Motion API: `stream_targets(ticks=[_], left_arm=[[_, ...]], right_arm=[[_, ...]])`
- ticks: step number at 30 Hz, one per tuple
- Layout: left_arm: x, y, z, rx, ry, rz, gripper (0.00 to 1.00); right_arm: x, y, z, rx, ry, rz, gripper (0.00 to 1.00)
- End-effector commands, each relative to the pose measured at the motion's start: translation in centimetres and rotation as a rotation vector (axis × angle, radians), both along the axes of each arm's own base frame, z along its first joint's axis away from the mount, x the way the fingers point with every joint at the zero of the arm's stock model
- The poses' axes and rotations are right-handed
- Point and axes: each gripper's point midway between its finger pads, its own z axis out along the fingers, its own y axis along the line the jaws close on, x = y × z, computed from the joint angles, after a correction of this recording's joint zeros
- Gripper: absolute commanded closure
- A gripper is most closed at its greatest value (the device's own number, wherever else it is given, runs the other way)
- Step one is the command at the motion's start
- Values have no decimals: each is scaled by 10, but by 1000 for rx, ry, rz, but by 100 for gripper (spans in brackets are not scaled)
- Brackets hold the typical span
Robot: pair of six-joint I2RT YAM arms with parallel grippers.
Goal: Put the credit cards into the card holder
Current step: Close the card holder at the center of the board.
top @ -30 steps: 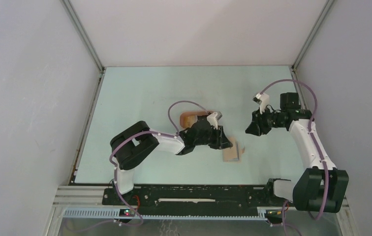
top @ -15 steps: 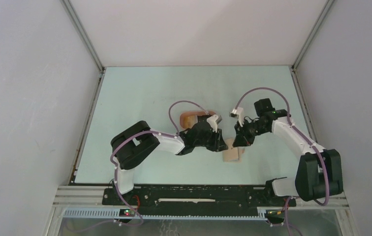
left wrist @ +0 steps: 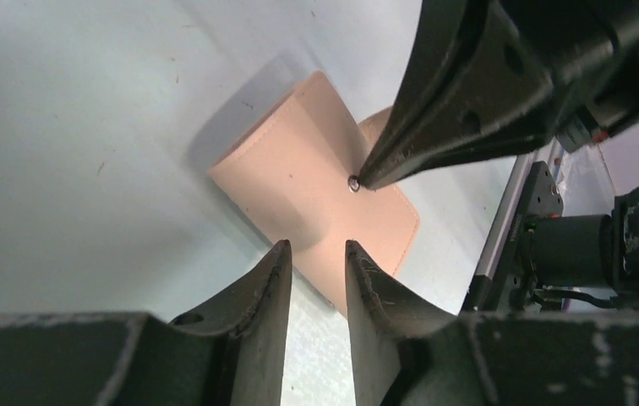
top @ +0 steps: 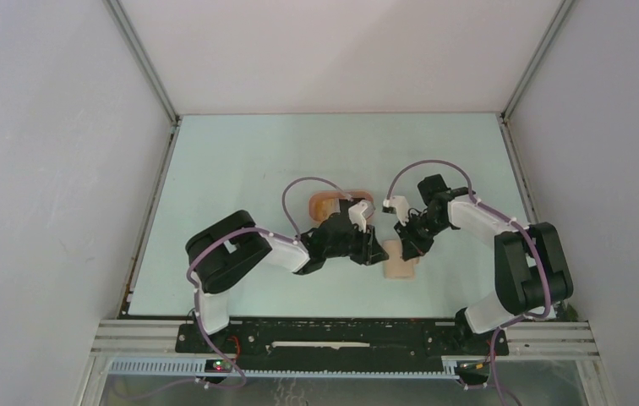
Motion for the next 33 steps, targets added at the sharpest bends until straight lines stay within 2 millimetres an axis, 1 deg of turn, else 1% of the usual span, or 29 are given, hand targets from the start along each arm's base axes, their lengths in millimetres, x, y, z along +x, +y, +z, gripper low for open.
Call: stream_targets(ticks=[1, 5, 10, 12, 15, 18, 20, 23, 26, 29, 33], left_arm=[[-2, -2, 45, -166, -109, -20, 65], [-5, -3, 53, -218, -133, -25, 65], [-6, -3, 61, -266, -168, -14, 66], [-6, 0, 60, -268, -177, 0, 66], [-5, -1, 58, -262, -186, -1, 66], [-5, -5, 53, -257, -180, -11, 67], [-5, -5, 52, -251, -190, -9, 67], [-3, -2, 54, -239, -224, 8, 67], [-4, -1, 55, -218, -260, 20, 67], [-5, -4, 52, -190, -290, 19, 67], [-6, -9, 48, -145, -321, 20, 67]], right_arm=[[11, -4, 9, -21, -19, -28, 91], [8, 1, 29, 71, 2, -31, 87], [10, -1, 48, 135, -12, -58, 84], [11, -1, 54, 150, -29, -65, 83], [13, -2, 60, 151, -56, -69, 81], [16, -5, 63, 138, -77, -92, 77], [20, -11, 66, 128, -88, -133, 73], [25, -27, 68, 103, -103, -205, 69], [27, -41, 66, 77, -99, -269, 63], [25, -43, 59, 57, -70, -289, 60], [20, -40, 54, 50, -32, -283, 56]])
